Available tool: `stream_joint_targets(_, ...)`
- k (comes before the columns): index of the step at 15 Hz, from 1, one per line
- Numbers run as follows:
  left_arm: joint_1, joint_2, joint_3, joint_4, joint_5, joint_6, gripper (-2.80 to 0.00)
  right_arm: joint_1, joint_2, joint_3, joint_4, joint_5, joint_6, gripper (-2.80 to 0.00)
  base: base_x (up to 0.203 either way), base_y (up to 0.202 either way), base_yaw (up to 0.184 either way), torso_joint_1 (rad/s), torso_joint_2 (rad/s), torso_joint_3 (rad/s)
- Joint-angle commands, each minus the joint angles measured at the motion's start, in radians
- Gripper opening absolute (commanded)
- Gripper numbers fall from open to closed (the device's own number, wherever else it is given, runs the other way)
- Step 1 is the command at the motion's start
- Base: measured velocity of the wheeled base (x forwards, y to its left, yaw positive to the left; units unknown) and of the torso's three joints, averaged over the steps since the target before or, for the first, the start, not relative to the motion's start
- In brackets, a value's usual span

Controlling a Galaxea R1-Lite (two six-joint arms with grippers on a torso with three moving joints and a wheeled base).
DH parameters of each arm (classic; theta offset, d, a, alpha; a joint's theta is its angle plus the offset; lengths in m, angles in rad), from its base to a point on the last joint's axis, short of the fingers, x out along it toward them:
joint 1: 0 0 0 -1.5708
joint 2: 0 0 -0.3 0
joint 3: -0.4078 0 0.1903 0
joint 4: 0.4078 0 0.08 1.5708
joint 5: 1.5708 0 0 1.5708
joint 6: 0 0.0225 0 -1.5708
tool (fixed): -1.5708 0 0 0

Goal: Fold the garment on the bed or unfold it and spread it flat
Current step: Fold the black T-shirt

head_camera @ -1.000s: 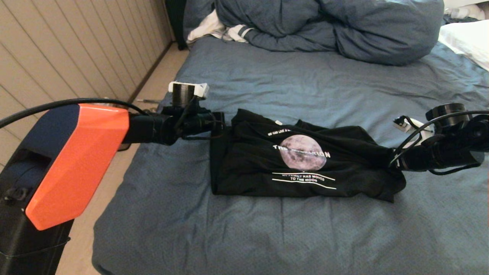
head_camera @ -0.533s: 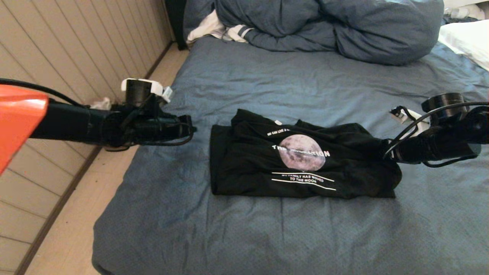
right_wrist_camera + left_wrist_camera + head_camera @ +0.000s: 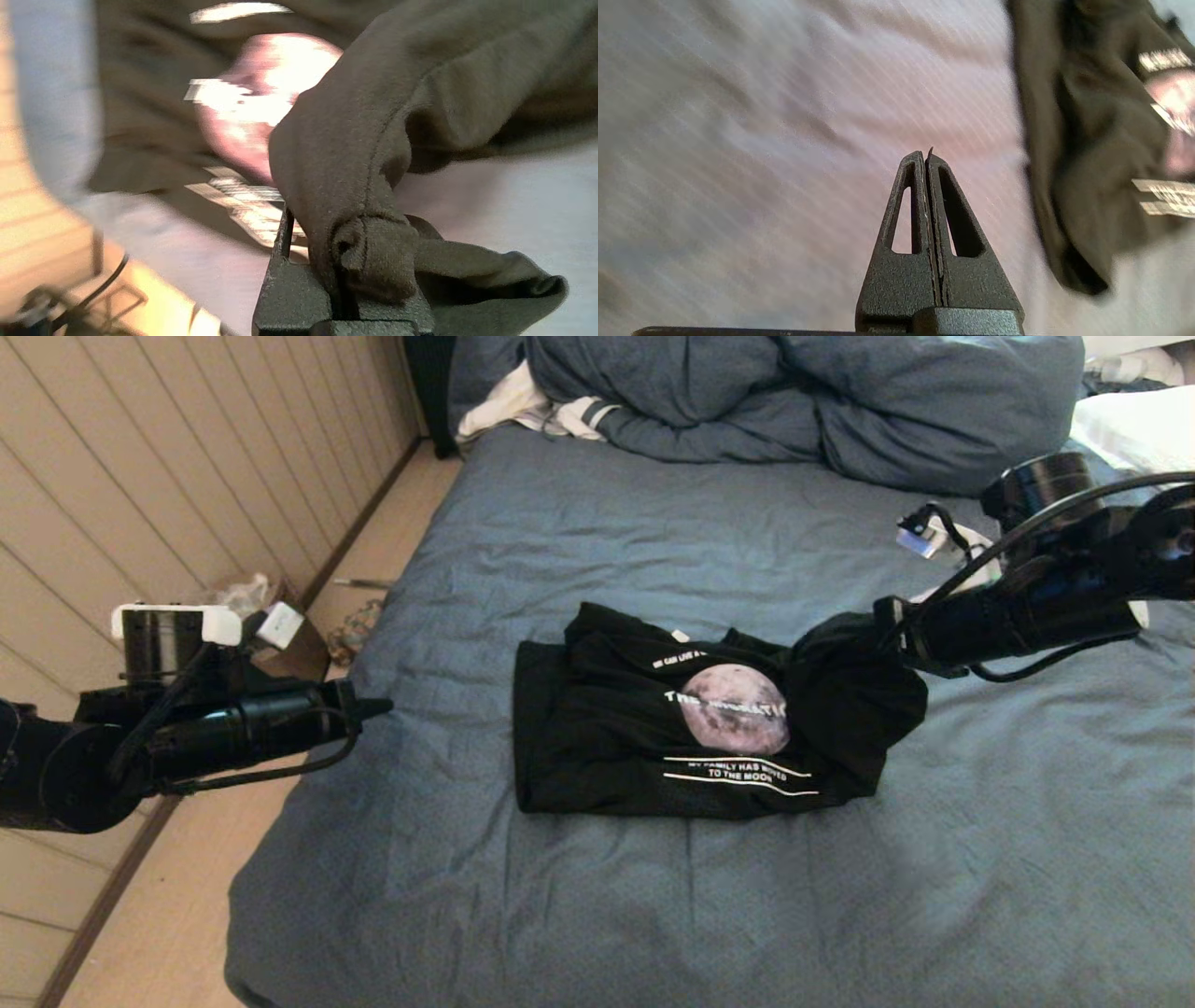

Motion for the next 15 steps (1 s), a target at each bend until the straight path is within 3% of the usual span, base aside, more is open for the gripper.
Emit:
stream_joint_targets(1,0.006,-0.033,0.041,-0.005,-0.028,-0.002,-2.80,0.092,0.004,-0.098,0.050,-0.021,0.024,-2.80,0.000,0.000,0.000,0.000,0.00,0.000)
stream_joint_targets(7,0.008,-0.033,0.069,-0.007,-0.069,-0.005,-2.80,0.313,0.126,-0.248,0.093,-0.162,0.055,-2.80,0.000,0.000,0.000,0.000,0.00,0.000)
stream_joint_targets(10,0.008,-0.033,0.072,-0.007,-0.069,-0.004,-2.80,0.393,0.205,-0.324,0.116,-0.186,0.058,-2.80,0.000,0.000,0.000,0.000,0.00,0.000)
stream_joint_targets(15,0.007,-0.027,0.096,-0.005,-0.075,-0.002,-2.80,0.480,0.270,-0.328,0.053,-0.204,0.052,-2.80,0.000,0.000,0.000,0.000,0.00,0.000)
